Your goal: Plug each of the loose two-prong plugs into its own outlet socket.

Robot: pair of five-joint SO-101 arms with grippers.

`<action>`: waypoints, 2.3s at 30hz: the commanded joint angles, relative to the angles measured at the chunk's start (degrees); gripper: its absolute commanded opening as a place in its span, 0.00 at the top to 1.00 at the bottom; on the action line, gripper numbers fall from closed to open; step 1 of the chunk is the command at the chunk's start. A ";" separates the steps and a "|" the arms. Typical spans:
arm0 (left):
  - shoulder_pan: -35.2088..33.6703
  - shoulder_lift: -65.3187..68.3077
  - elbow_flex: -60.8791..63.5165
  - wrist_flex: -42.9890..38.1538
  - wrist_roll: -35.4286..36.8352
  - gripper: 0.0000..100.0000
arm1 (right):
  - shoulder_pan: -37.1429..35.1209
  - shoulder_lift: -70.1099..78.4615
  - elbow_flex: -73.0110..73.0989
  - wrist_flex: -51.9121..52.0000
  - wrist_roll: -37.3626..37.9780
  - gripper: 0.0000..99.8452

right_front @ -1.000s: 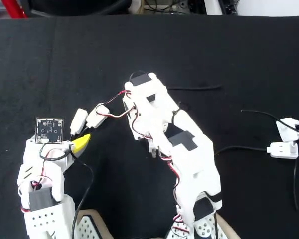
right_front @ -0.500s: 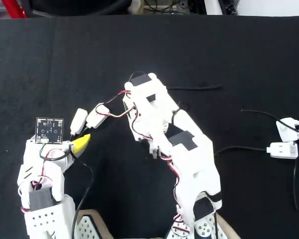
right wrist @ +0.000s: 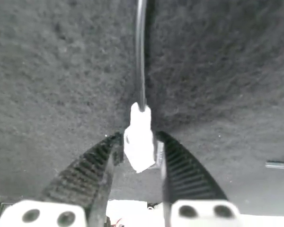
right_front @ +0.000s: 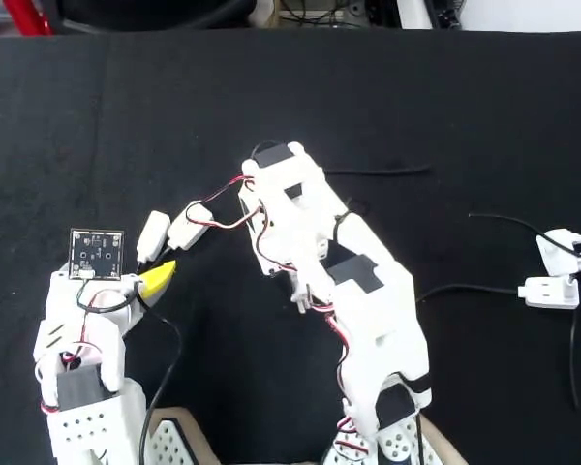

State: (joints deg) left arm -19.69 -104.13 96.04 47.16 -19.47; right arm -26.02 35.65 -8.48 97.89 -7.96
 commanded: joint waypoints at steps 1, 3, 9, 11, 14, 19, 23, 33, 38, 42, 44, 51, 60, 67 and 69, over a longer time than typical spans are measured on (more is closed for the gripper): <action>-0.66 -0.35 0.48 0.35 -0.62 0.54 | 0.88 -0.40 -4.18 0.53 0.09 0.91; -0.66 -0.35 0.48 0.35 -0.62 0.54 | 0.88 -0.40 -4.18 0.44 -0.18 0.92; -0.75 -0.35 0.48 0.35 -0.62 0.54 | 0.88 -0.31 -3.82 -0.53 -0.35 0.92; -0.75 -0.35 0.48 0.35 -0.62 0.54 | 0.88 -0.04 -3.65 -1.76 -0.35 0.92; -0.75 -0.35 0.48 0.35 -0.62 0.54 | 0.79 2.07 -4.35 -1.85 -0.35 0.92; -0.75 -0.35 0.48 0.35 -0.62 0.54 | 0.88 3.56 -6.64 -1.49 -1.41 0.95; -0.75 -0.35 0.48 0.35 -0.62 0.54 | 0.88 3.56 -6.55 -1.41 -1.14 0.95; -0.66 -0.35 0.48 0.35 -0.62 0.54 | 0.79 3.74 -8.40 2.55 -1.41 0.88; -0.66 -0.35 0.48 0.35 -0.62 0.54 | 0.79 3.65 -8.40 2.55 -1.23 0.88; -0.66 -0.35 0.48 0.35 -0.62 0.54 | 0.79 3.65 -8.40 2.64 -1.23 0.88; -0.66 -0.35 0.48 0.35 -0.62 0.54 | 0.88 3.65 -8.40 2.64 -1.14 0.88; -0.66 -0.35 0.48 0.35 -0.62 0.54 | 0.88 2.95 -8.48 2.37 -1.05 0.94; -0.57 -0.35 0.48 0.35 -0.62 0.54 | 0.88 1.54 -7.96 1.49 -1.05 0.97; -0.40 -0.35 0.48 0.35 -0.62 0.54 | 0.88 1.36 -7.87 1.49 -1.05 0.97; -0.31 -0.35 0.48 0.35 -0.62 0.54 | 0.88 1.36 -7.60 1.76 -1.05 0.97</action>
State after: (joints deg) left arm -19.69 -104.13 96.04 47.16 -19.47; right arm -25.93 40.13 -14.37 98.68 -8.75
